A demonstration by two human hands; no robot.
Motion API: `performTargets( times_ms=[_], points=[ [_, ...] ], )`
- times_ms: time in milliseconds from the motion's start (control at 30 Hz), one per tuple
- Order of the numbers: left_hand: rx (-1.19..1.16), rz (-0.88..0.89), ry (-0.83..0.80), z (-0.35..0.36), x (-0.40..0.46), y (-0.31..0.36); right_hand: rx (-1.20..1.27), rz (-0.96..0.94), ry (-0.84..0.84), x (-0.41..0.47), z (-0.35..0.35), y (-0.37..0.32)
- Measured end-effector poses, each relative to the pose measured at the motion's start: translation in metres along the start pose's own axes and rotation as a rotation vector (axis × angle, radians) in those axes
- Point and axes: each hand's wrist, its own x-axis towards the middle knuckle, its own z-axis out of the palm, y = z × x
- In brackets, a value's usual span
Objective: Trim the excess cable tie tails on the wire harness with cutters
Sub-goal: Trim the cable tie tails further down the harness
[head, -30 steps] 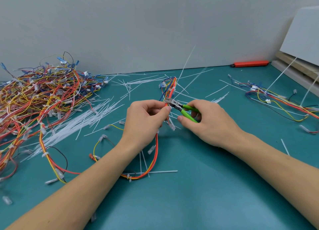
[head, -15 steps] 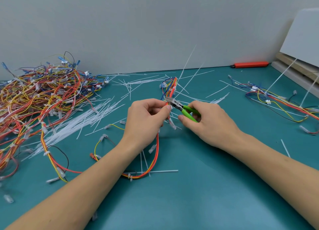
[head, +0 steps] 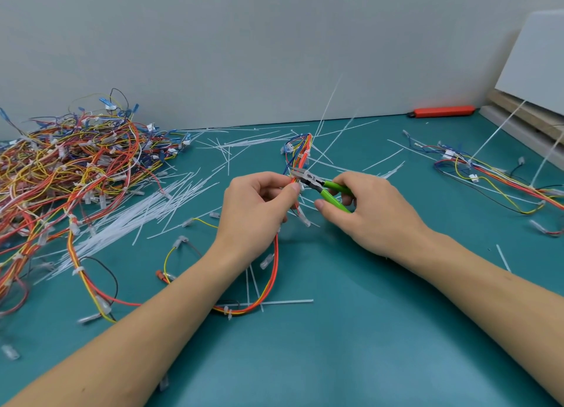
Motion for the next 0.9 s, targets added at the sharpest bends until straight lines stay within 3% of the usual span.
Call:
performTargets(
  times_ms=[533,900],
  points=[
    [-0.013,-0.012,-0.005,-0.0003,-0.0011,0.0023,-0.027,0.000,-0.032,-0.0006,-0.0002,-0.0008],
    [-0.011,-0.010,0.001,-0.0018,0.0001,0.0005,-0.023,0.055,0.038,-0.0035,-0.0003,-0.0091]
  ],
)
